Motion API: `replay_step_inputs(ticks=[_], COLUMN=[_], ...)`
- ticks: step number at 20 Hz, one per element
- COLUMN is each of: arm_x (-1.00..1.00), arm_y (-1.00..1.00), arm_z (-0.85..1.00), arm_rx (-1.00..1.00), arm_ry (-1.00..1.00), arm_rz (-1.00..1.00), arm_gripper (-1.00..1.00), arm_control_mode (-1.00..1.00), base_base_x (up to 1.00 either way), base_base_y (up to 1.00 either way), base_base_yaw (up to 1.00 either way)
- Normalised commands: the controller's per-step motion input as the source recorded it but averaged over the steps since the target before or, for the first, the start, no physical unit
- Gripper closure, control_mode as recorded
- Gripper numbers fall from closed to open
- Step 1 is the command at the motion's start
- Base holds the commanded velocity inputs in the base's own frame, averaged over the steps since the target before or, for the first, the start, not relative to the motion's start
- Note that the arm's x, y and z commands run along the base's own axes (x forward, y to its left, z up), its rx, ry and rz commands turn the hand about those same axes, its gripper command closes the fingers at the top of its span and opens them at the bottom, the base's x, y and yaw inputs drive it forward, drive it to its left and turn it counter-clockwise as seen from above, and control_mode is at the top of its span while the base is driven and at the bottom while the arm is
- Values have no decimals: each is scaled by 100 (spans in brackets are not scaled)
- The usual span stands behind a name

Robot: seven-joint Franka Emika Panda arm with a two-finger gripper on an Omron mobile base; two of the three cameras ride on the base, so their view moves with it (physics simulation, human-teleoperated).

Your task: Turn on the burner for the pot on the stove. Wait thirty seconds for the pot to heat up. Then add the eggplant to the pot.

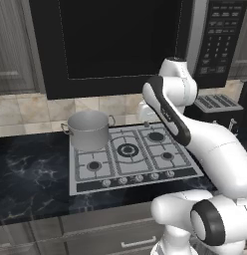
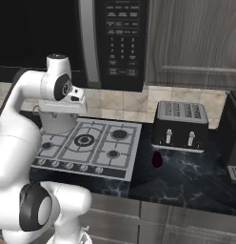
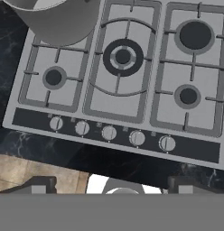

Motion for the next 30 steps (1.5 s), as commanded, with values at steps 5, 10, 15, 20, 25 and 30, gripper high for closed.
replay_step_inputs(ticks=[5,10,15,20,25,30], arm_x=[-39,-48,-45,-38,-32,-11], arm_y=[22,20,18,19,23,24], arm_z=[-4,-12,-19,-16,-20,-16], arm_rx=[0,1,4,0,0,-1], arm_ry=[0,0,0,0,2,4], arm_rz=[3,0,0,0,1,5], arm_gripper=[-100,-100,-100,-100,-100,-100], arm_control_mode=[-100,-100,-100,-100,-100,-100], base_base_x=[0,0,0,0,0,0], base_base_y=[0,0,0,0,0,0], base_base_yaw=[0,0,0,0,0,0])
